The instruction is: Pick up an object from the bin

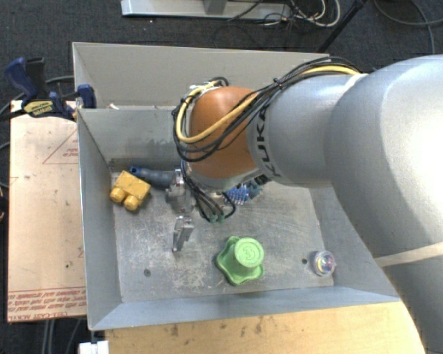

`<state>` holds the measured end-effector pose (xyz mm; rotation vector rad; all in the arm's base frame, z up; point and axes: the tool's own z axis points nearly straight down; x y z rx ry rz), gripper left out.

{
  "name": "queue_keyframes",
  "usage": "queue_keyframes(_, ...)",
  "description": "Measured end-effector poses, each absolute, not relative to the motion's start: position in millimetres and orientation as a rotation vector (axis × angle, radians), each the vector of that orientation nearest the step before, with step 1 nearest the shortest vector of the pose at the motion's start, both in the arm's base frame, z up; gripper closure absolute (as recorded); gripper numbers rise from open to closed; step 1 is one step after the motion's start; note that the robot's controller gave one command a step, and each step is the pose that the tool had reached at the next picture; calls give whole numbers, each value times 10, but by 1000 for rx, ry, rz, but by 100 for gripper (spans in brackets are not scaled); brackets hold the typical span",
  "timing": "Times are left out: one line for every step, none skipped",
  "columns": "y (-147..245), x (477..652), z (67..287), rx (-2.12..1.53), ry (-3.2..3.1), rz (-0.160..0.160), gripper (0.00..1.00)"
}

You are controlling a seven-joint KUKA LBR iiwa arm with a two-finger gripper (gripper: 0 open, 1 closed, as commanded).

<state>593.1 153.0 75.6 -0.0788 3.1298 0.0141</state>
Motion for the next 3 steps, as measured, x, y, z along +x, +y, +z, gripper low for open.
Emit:
queue_keyframes(1438, 6151, 1830, 61, 3129, 6, 0)
queue_keyframes(1348, 6389, 986, -96, 3132, 4, 0)
queue_keyframes(1343, 6377, 950, -93, 3137, 3, 100)
